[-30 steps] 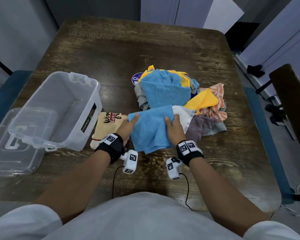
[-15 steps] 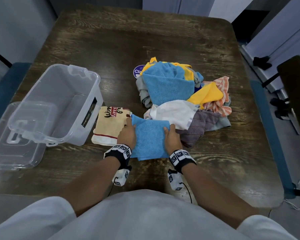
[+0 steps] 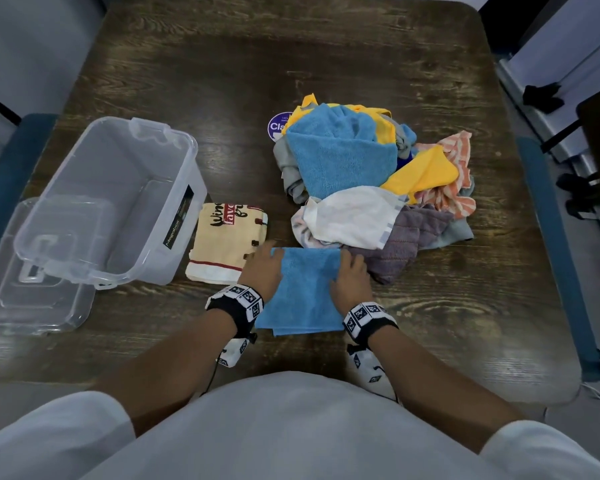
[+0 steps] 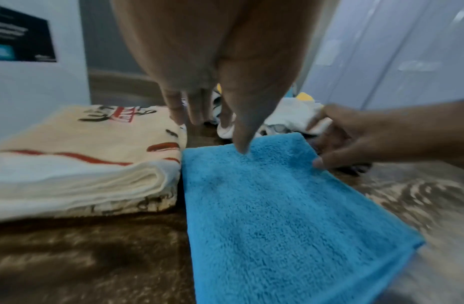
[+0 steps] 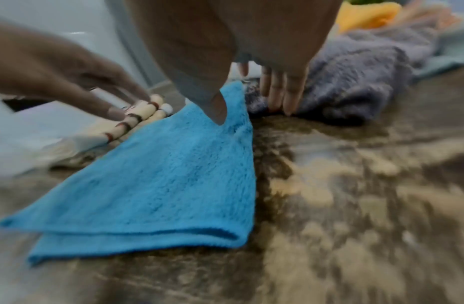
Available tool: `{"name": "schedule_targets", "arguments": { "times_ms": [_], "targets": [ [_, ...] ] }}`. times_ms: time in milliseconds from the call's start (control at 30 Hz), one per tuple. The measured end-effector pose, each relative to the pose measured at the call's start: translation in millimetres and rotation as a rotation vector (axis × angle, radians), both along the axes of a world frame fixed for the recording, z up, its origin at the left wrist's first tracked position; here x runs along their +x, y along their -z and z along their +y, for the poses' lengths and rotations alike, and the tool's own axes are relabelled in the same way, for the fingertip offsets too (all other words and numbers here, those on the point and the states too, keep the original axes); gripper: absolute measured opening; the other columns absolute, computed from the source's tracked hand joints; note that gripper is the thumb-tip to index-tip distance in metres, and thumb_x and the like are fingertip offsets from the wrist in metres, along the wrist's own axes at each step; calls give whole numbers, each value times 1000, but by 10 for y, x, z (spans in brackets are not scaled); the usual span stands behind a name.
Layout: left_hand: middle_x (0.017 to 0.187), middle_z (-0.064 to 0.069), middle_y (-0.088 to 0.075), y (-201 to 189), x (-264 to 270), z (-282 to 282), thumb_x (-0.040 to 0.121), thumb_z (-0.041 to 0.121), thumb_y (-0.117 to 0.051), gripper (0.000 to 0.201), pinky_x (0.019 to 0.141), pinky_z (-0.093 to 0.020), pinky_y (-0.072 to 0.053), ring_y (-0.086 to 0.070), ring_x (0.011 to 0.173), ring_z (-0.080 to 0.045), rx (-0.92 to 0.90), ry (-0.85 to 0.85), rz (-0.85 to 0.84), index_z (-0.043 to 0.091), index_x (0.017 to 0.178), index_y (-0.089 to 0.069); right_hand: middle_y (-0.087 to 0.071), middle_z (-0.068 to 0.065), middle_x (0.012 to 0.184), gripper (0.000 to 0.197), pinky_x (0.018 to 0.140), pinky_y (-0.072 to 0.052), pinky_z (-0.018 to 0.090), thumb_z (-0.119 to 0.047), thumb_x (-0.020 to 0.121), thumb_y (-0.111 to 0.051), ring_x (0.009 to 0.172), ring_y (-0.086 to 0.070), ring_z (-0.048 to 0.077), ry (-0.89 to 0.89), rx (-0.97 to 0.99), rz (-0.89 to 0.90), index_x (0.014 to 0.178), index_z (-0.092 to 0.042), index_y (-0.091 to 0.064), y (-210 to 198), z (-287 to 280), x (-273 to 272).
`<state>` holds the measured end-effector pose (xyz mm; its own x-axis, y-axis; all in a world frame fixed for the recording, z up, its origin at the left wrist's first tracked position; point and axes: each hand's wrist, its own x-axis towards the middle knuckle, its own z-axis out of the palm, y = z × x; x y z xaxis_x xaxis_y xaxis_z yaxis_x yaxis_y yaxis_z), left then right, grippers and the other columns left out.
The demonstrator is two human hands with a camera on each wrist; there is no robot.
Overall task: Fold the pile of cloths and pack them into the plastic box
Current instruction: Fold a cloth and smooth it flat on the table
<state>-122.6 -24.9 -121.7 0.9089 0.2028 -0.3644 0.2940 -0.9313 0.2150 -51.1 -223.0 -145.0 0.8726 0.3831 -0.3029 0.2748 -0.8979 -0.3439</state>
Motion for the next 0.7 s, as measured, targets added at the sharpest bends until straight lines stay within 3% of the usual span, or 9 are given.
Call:
{"name": "schedule_targets", "arguments": {
  "times_ms": [67, 133, 233, 300, 367, 433, 533, 600, 700],
  "targets": [
    [165, -14, -13, 59, 15, -41, 93, 35, -68, 78, 122, -42, -20, -20, 150, -34, -3, 154, 99, 11, 155, -26, -41, 20, 138, 61, 99, -42, 45, -11, 88, -59, 121, -47, 38, -254, -8, -113, 145, -10, -38, -7, 75, 15],
    [166, -16, -3, 144, -2, -68, 89, 44, -71, 96, 125, -44, -10, -9, 153, -34, 41, 218, 230, 8, 158, -14, -35, 21, 150, 60, 111, -33, 47, -12, 92, -57, 136, -39, 40, -460, -36, -64, 149, -11, -38, 28, 113, 8],
    [166, -18, 8, 277, -62, -81, 85, 42, -76, 112, 125, -47, -4, -1, 154, -36, 127, 244, 352, 5, 158, 1, -8, 14, 166, 73, 123, -17, 50, -25, 97, -60, 154, -9, 31, -538, -193, 113, 158, -18, -20, 102, 37, -14],
    [165, -20, 7, 286, -57, -107, 83, 36, -79, 115, 125, -47, -6, -3, 153, -38, 172, 264, 360, 4, 158, 1, -4, 12, 167, 78, 123, -18, 51, -30, 97, -62, 155, -5, 29, -549, -223, 128, 159, -20, -16, 110, 7, -5],
    [164, -23, -2, 241, 13, -150, 80, 33, -82, 111, 124, -48, -14, -14, 150, -41, 201, 279, 353, 2, 157, -8, -11, 14, 165, 75, 120, -25, 50, -30, 95, -64, 152, -14, 32, -564, -241, 148, 157, -18, -23, 78, 69, 66],
    [159, -23, -19, 175, 127, -159, 80, 34, -82, 97, 118, -48, -27, -31, 142, -40, 222, 294, 348, 4, 152, -24, -28, 15, 158, 61, 112, -37, 49, -29, 95, -63, 144, -31, 34, -556, -244, 207, 150, -16, -38, 11, 191, 230],
    [151, -19, -31, 76, 325, -96, 83, 36, -79, 80, 110, -46, -38, -44, 133, -36, 193, 285, 364, 10, 145, -37, -62, 9, 124, 30, 93, -49, 37, -29, 99, -52, 115, -60, 30, -476, -165, 228, 125, -17, -62, -221, 393, 575],
    [147, -16, -34, 40, 427, -57, 84, 35, -78, 76, 107, -46, -40, -46, 130, -35, 193, 282, 373, 13, 145, -38, -64, 5, 103, 26, 81, -46, 33, -28, 102, -45, 97, -63, 27, -398, -113, 129, 114, -19, -66, -451, 515, 821],
    [146, -16, -32, 61, 522, -38, 83, 30, -79, 82, 105, -46, -40, -44, 130, -34, 187, 234, 351, 15, 149, -32, -66, 7, 97, 25, 73, -46, 34, -25, 103, -41, 90, -65, 29, -329, -102, -98, 108, -16, -63, -742, 692, 1201]
  ]
}}
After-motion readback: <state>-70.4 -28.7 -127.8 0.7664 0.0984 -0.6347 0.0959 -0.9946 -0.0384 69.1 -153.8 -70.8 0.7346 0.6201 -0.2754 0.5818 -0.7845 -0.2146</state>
